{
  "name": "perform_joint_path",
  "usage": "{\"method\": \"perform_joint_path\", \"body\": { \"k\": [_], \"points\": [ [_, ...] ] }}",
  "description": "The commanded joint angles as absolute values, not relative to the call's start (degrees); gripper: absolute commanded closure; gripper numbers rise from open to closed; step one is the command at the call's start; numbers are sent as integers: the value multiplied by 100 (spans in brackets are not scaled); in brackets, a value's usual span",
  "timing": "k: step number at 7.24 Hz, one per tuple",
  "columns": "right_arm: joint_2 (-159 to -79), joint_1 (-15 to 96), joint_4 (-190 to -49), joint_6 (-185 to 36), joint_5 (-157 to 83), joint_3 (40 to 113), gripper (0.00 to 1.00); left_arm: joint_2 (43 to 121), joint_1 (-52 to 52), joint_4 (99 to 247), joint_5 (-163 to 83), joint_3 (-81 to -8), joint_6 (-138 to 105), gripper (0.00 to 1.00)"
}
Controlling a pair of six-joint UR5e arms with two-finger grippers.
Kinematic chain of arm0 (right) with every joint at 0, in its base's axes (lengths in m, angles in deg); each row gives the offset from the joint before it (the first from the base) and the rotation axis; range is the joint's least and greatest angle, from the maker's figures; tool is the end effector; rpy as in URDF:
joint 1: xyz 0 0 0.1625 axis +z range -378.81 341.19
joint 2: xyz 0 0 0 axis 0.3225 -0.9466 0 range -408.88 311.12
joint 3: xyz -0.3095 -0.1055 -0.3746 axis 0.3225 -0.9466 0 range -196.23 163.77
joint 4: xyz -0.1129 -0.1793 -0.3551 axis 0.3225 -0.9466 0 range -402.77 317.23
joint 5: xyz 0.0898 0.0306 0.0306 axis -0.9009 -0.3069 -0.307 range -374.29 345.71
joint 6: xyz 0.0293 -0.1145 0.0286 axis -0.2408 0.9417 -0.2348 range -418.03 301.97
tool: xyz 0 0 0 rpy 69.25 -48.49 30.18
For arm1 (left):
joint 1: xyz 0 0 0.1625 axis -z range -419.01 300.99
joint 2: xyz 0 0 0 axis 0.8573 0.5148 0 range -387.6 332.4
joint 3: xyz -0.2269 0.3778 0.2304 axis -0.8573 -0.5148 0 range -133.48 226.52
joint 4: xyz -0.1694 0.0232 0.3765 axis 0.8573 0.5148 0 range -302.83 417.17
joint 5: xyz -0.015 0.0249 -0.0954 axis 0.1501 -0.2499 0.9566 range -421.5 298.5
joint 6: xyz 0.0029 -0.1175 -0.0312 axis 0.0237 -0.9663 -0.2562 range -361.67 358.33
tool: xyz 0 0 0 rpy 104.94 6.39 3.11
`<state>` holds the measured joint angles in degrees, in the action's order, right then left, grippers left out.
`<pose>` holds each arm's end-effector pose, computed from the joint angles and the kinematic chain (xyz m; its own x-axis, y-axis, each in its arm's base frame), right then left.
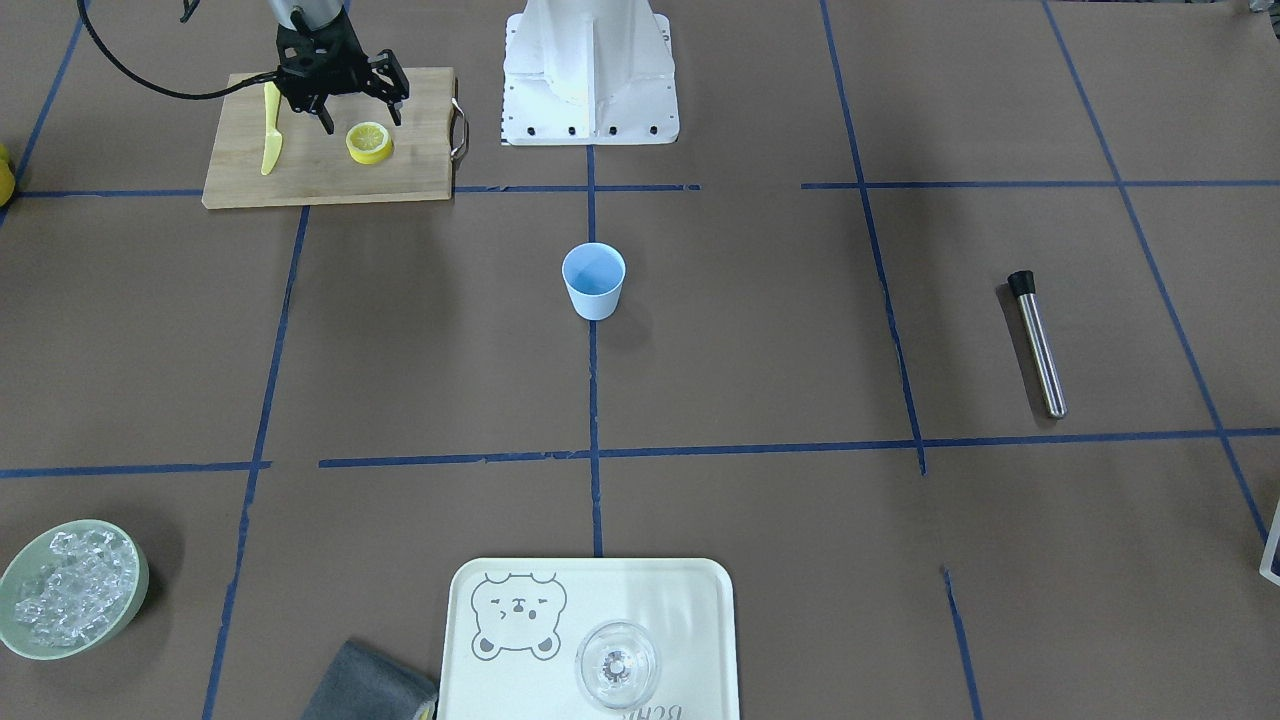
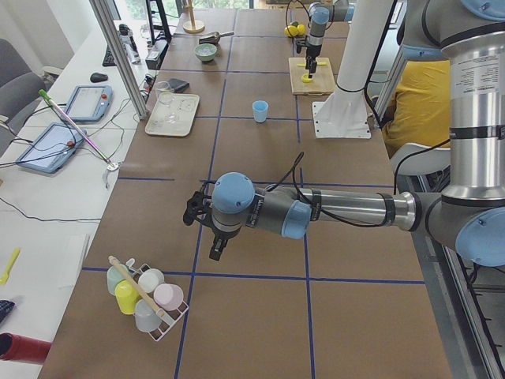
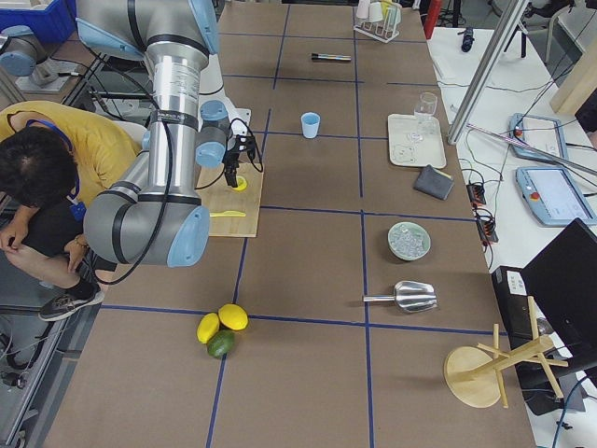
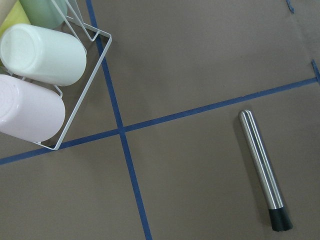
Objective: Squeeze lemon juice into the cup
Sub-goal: 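Move the right gripper down over the lemon slice on the wooden board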
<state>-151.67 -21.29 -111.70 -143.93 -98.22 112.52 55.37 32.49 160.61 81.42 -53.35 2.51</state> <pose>-0.4042 -0.1289 0.4855 0.6817 -0.1005 0.7247 0.0144 0.9922 0.1240 -0.0480 -0.4453 0.6790 0.6088 0.2770 -0.7434 -0.0191 0.9419 0.3353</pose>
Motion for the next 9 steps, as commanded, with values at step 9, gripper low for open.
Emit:
{"method": "perform_joint_path", "body": {
  "k": [9],
  "points": [
    [-15092, -2233, -11176, -14425, -9717, 10954, 8, 5546, 3248, 16062, 8141, -5324, 246, 0]
  ]
}}
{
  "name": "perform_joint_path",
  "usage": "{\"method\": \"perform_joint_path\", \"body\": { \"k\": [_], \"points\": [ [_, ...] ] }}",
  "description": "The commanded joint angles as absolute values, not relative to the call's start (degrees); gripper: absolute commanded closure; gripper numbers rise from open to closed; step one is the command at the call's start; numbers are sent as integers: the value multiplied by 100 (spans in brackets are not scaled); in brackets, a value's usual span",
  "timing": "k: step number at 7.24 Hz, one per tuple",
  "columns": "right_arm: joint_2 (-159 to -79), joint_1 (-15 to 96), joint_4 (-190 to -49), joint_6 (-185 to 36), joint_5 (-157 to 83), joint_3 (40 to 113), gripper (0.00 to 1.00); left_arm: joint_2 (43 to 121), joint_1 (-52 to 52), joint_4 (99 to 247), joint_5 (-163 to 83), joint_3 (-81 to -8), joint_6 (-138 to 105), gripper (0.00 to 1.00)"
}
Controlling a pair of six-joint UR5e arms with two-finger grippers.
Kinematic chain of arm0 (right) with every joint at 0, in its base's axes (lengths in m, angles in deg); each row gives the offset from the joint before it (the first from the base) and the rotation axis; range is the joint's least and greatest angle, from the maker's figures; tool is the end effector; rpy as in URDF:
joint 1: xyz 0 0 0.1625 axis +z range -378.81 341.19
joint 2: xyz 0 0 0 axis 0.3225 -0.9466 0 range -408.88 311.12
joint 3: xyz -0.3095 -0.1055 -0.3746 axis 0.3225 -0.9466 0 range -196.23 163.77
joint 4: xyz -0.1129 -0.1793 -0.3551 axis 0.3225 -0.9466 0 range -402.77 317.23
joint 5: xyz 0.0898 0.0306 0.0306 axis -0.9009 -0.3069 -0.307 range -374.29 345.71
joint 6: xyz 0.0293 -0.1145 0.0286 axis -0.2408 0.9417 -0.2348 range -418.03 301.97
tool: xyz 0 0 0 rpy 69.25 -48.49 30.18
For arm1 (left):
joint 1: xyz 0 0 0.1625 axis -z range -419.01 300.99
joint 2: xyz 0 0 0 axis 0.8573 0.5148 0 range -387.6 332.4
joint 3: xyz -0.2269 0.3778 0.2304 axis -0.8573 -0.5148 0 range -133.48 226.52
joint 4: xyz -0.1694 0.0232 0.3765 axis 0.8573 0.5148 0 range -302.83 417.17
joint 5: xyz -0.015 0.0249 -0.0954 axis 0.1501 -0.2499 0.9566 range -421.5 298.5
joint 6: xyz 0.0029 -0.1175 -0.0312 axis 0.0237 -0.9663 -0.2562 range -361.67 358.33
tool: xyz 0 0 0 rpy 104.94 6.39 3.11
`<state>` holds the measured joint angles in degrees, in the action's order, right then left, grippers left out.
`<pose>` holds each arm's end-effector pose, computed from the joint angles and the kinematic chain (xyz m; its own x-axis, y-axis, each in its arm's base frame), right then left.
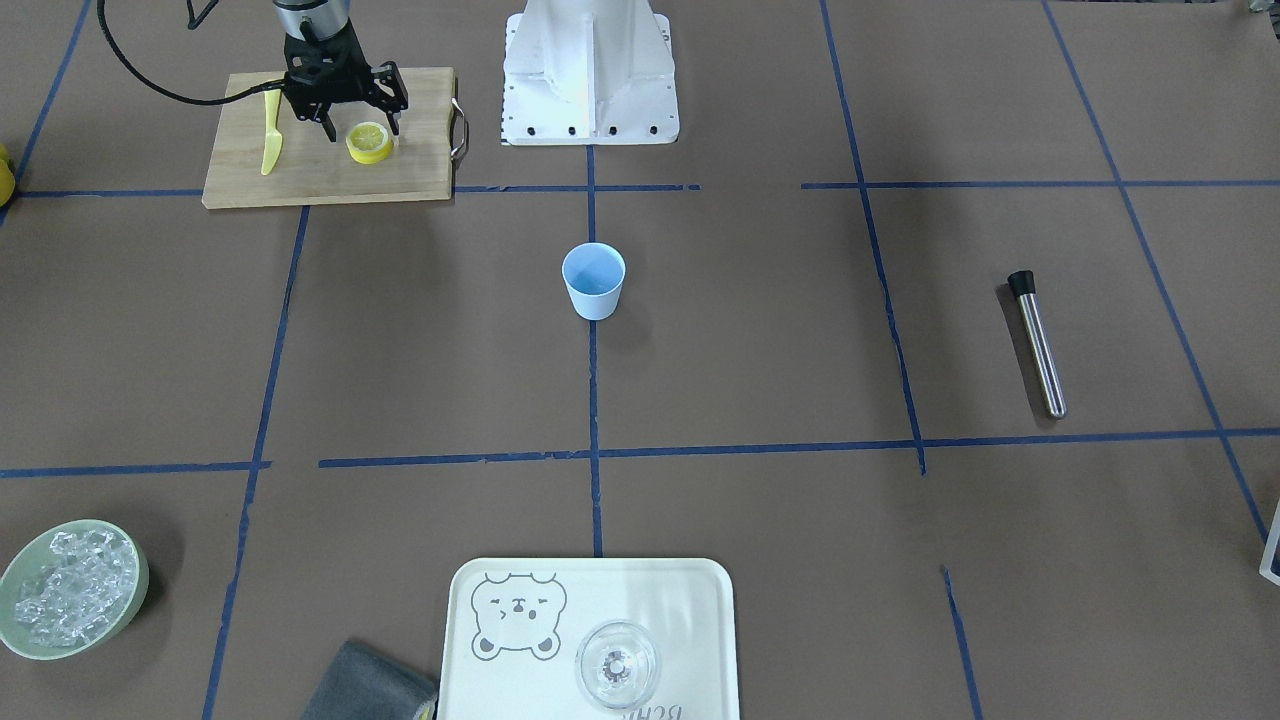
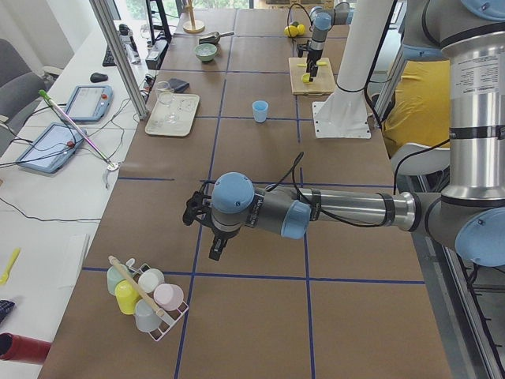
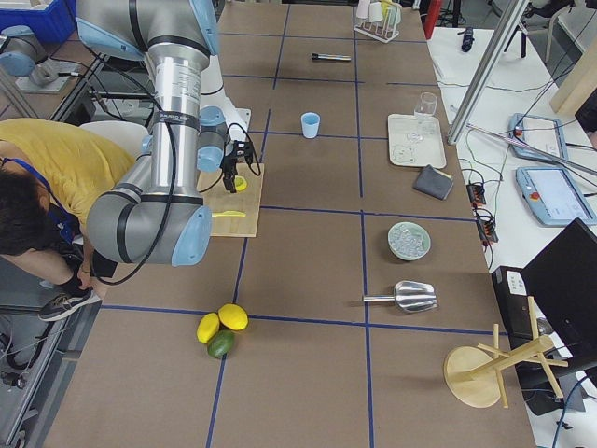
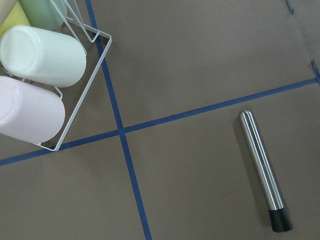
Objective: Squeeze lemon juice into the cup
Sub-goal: 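Close the right gripper on the lemon slice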
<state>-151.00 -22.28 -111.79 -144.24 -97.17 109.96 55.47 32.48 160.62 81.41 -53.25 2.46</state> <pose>-0.4171 -0.1235 0.5036 0.7055 -0.1083 0.7004 0.0191 0.9908 0.1340 -0.0480 -0.4462 0.6791 0.6089 0.2763 -0.7436 -0.0187 0.9421 0.3348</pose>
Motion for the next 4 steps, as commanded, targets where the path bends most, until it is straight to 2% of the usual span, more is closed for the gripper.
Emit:
{"method": "perform_joint_path", "body": {
  "k": [1, 2, 4],
  "points": [
    [-15092, -2215, -11176, -14416, -9717, 10954, 8, 5546, 3248, 16062, 8141, -5324, 246, 0],
    [-15092, -2207, -11176, -14425, -9717, 10945, 9, 5546, 3248, 16062, 8141, -5324, 246, 0],
    [-15092, -2180, -11176, -14425, -9708, 10954, 29, 5546, 3248, 16166, 8150, -5254, 247, 0]
  ]
}}
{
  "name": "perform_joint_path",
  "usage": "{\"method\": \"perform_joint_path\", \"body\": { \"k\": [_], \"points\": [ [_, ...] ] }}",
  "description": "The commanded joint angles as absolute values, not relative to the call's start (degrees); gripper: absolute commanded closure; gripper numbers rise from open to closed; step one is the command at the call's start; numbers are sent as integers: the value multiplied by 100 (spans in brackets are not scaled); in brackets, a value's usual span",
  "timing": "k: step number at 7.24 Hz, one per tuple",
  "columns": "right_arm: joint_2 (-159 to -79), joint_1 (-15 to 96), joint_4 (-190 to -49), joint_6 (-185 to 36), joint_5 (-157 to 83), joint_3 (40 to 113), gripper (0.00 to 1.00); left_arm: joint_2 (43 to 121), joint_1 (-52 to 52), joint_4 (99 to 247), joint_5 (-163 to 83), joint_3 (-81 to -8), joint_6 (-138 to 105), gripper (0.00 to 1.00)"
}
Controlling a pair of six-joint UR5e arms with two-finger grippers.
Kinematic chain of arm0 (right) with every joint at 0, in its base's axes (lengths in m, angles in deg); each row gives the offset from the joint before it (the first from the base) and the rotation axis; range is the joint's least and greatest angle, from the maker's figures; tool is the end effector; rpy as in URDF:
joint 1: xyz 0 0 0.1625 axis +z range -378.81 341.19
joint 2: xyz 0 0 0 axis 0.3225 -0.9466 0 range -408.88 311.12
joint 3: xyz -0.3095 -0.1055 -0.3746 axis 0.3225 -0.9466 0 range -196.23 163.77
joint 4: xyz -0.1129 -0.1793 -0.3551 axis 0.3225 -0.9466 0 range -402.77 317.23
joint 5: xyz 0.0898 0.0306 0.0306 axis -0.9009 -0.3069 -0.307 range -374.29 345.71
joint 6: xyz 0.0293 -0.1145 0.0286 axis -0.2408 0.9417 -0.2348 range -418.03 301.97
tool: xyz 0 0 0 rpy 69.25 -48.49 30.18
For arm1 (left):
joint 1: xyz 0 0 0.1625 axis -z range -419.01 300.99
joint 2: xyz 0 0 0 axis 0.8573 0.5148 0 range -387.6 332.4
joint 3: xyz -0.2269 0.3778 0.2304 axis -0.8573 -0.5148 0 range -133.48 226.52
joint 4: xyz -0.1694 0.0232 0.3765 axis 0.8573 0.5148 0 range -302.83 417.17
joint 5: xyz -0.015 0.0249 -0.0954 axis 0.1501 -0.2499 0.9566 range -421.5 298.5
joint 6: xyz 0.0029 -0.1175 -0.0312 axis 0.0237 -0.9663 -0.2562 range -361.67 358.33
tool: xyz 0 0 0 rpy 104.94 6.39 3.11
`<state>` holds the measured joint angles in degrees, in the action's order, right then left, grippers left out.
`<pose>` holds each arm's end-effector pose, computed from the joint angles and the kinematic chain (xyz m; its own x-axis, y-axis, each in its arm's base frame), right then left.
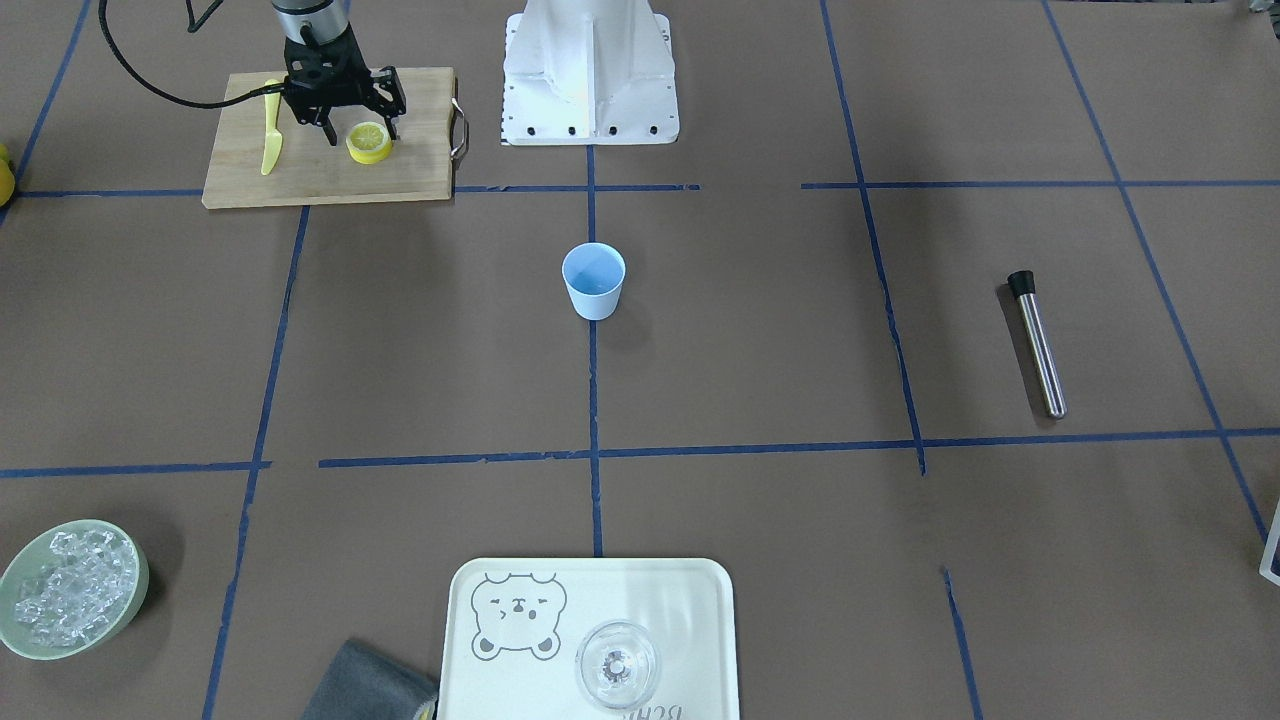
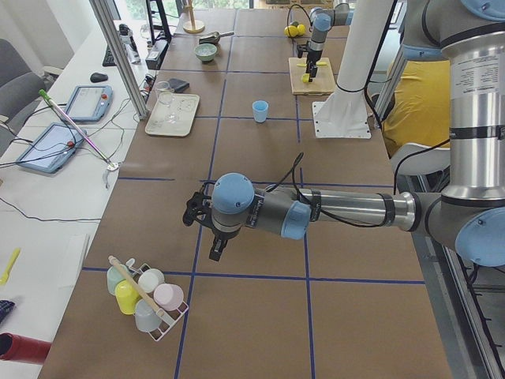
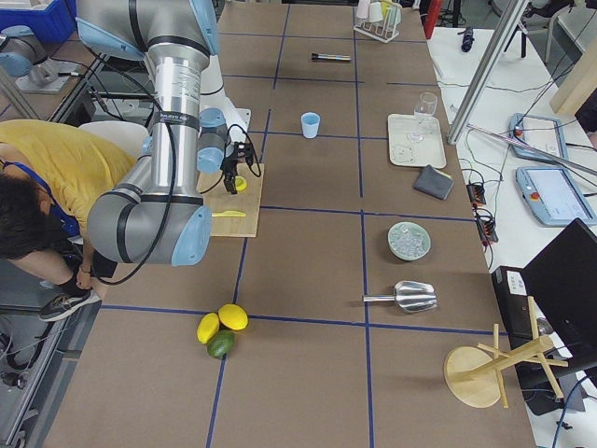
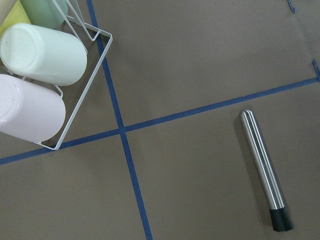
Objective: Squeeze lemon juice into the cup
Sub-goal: 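Close the right gripper on the lemon slice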
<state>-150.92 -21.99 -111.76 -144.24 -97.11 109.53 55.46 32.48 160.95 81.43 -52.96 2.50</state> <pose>-0.4180 -0.1256 0.5068 0.7100 -0.1049 0.6964 0.0141 0.9908 0.1349 -0.0480 -0.4462 0.6811 0.6086 0.2775 -0.7434 -0.0191 0.9417 0.3358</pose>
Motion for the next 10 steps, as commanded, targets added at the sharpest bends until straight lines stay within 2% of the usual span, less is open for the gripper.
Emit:
{"method": "perform_joint_path", "body": {
  "k": [1, 3, 4, 10],
  "points": [
    [-15075, -2163, -11176, -14425, -9699, 10954, 34, 5546, 3248, 16193, 8150, -5210, 255, 0],
    [-14916, -2084, -11176, -14425, -9708, 10953, 48, 5546, 3248, 16264, 8141, -5174, 255, 0],
    [-14908, -2031, -11176, -14416, -9708, 10971, 51, 5546, 3248, 16272, 8150, -5166, 255, 0],
    [-14987, -1741, -11176, -14416, -9725, 11234, 50, 5546, 3248, 16264, 8150, -5166, 255, 0]
  ]
}}
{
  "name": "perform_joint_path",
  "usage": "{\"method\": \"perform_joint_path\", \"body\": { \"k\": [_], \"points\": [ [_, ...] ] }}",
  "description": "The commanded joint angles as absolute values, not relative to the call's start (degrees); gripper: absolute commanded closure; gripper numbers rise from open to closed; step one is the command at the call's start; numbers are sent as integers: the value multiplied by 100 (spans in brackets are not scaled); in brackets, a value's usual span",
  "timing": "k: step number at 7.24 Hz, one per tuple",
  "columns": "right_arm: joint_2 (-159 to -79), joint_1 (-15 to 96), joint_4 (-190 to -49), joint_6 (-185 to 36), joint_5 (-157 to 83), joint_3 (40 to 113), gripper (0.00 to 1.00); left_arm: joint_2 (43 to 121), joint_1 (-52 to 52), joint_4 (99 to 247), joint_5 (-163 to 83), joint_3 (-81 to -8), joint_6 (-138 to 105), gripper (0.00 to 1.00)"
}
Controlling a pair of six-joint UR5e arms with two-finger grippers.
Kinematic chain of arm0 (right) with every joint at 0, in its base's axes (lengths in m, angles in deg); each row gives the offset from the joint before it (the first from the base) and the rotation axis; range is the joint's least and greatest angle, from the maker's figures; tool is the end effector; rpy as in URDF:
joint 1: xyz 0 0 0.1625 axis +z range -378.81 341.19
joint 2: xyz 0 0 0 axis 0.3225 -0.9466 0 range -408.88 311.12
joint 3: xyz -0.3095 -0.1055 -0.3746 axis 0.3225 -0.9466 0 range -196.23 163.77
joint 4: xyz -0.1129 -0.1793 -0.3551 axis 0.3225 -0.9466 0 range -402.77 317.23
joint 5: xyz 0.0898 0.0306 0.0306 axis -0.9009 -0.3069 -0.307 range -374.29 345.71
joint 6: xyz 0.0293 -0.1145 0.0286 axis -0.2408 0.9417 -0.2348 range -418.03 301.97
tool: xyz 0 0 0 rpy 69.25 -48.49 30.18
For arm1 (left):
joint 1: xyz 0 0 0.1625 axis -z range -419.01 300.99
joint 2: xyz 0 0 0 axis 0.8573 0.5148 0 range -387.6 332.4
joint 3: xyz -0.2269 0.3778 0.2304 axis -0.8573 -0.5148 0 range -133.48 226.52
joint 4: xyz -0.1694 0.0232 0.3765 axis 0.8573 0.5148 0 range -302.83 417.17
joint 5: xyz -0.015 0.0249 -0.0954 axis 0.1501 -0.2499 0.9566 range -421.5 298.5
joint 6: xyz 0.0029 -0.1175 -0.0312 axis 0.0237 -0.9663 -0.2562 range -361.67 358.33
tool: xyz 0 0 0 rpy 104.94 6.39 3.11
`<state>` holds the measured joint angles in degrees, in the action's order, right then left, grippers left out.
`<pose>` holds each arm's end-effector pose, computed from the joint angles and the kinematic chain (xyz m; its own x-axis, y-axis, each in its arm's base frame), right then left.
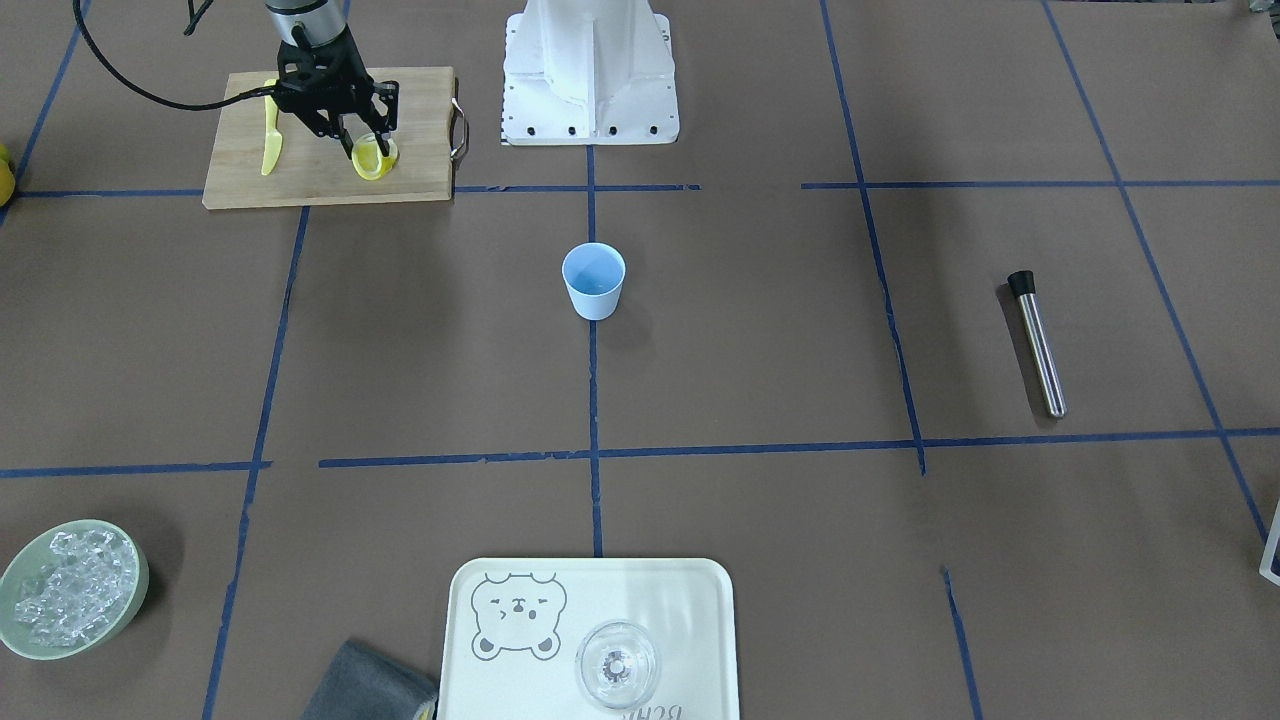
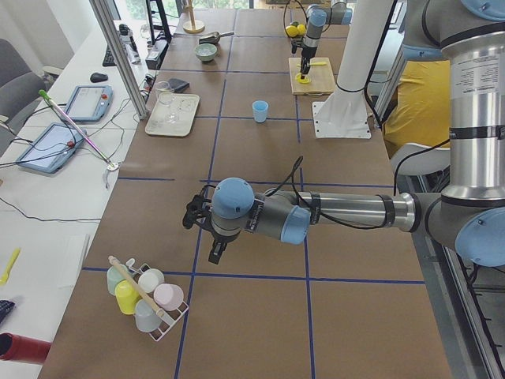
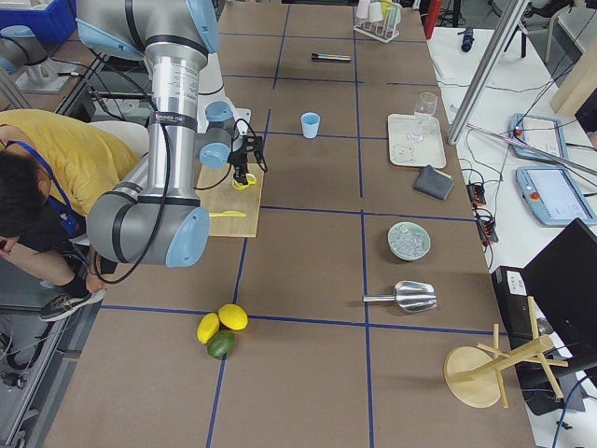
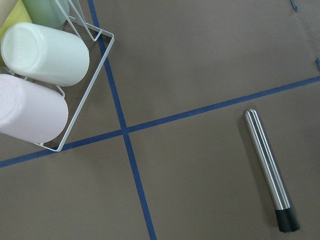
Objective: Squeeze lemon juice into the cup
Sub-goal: 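Close the right gripper on the lemon slice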
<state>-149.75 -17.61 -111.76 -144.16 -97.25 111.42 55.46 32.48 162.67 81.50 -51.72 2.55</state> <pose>-0.4089 -0.1569 0.4816 0.6777 -0.0526 0.7335 -0.0660 0.9891 0.1319 -0.0479 -0.4468 0.6885 0.6078 0.2847 -0.7413 -0.0197 0.9386 0.3444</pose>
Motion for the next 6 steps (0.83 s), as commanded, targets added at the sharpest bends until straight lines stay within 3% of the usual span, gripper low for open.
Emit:
{"method": "perform_joint_path", "body": {
  "k": [1, 6],
  "points": [
    [-14960, -1671, -11176, -14416, -9725, 11252, 49, 5546, 3248, 16264, 8150, -5166, 255, 0],
    [-14943, -1407, -11185, -14416, -9725, 11568, 48, 5546, 3248, 16273, 8150, -5139, 255, 0]
  ]
}}
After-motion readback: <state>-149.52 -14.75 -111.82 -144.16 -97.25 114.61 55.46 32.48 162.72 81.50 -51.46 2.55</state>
